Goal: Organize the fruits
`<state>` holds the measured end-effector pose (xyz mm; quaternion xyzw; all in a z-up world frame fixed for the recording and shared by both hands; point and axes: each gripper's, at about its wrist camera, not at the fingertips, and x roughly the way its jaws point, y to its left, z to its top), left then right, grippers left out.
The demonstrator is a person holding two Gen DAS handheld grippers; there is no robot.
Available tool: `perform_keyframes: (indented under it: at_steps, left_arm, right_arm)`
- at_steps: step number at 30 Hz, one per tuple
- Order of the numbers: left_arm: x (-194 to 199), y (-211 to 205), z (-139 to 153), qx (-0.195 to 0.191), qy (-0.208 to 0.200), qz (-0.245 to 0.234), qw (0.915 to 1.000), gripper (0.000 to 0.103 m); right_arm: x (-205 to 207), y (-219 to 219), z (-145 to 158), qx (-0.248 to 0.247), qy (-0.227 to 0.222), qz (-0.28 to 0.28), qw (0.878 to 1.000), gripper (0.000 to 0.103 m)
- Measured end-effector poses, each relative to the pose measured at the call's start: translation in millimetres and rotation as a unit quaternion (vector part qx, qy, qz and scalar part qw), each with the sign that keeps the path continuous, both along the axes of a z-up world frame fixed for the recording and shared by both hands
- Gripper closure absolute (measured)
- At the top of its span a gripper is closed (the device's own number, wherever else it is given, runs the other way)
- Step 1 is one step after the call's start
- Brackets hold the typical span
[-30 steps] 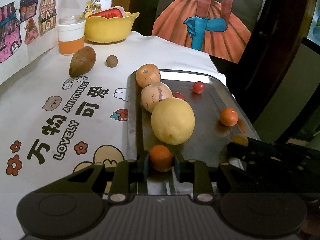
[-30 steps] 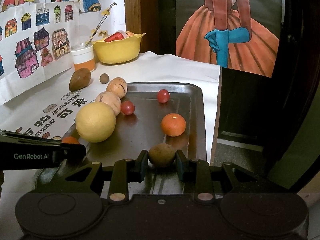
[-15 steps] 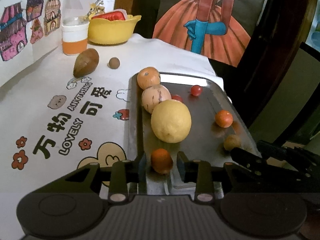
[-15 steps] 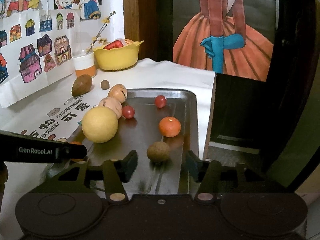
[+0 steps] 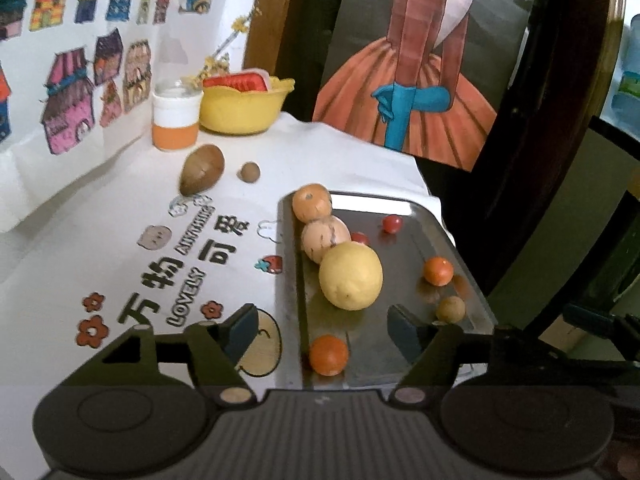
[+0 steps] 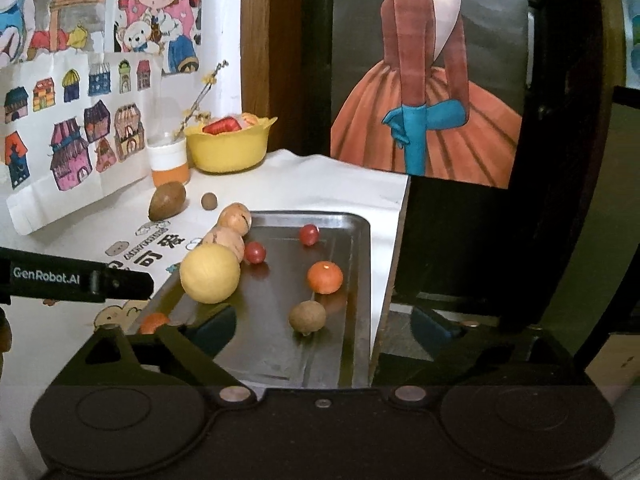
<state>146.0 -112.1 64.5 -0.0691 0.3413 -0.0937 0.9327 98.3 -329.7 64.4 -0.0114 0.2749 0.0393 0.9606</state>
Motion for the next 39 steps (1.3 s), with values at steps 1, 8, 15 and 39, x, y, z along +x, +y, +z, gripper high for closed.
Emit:
perform_keyframes:
  at_steps: [1,8,15,39]
  left_arm:
    - [-2.2,2.1,1.8,-0.001,-0.003,0.0,1.0,0.023]
    - [-19.2,20.4,10.7,-0.006,-0.024,0.002,0.9997,0.012]
    - [-33.6,35.9,14.6,0.013,-0.041,-0.002,0.9991,0.003]
    - [-81.1,151.6,-24.4,0.062,0.039,0.1,0.9923,0.001]
  right_arm:
    - [-3.8,0.3,2.3,-0.001,-0.002,-0.002,1.0,0.002]
    - [-26.1,6.9,9.6,-0.006,-0.001,-0.01,1.0,0.001]
    - [-43.9,20.3,5.7,-0.011,0.037,0.0,0.999,0.001]
    - [-43.6,122.1,-6.6,-0.014,0.155,0.137,0.978,0.001]
